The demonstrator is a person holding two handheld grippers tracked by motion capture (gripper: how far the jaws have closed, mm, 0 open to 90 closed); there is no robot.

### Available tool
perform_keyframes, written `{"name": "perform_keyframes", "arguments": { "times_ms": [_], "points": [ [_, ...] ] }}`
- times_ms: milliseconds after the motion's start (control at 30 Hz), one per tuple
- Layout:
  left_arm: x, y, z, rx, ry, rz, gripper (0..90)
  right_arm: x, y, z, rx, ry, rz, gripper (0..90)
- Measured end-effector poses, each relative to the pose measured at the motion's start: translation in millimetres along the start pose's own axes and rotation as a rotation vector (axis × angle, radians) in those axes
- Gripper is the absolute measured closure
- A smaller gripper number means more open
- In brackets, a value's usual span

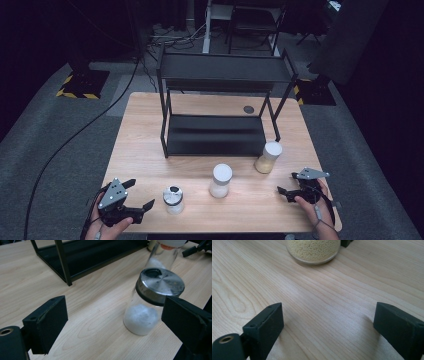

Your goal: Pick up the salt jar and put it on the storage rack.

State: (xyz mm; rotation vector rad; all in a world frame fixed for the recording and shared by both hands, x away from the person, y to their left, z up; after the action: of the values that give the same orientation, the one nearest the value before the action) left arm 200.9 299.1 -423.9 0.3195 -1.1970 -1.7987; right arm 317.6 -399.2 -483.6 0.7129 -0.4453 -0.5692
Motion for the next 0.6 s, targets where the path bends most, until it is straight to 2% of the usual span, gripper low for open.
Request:
{"name": "perform_keyframes", "arguments": {
  "times_ms": [267,300,600],
  "points": [
    [9.8,5.9,5.9,0.04,-0.018,-0.007,6.2,-0.1,0.1,0.0,0.0,-0.001,-0.001,9.3],
    [11.2,6.8,5.4,0.047,-0.034,-0.006,6.2,-0.1,0.1,0.0,0.0,-0.001,-0.001,9.4],
    [19.6,11.4,-4.9,0.055,-0.071,-0.016,6.0,-0.4,0.3,-0.3,-0.001,-0.003,-0.004,9.4]
  ]
}}
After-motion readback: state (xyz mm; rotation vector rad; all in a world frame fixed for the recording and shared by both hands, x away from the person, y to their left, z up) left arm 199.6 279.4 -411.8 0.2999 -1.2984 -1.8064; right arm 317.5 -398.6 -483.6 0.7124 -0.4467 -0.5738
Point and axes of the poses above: each handheld gripper's, and its own axes: z roughly backward along the jaws, y roughly out of its top, x roughly to its right, the point moved 5 cm from there along -z, roughly forward along the jaws, and after that the axes turned 14 degrees about z, right-handed, at the moved point
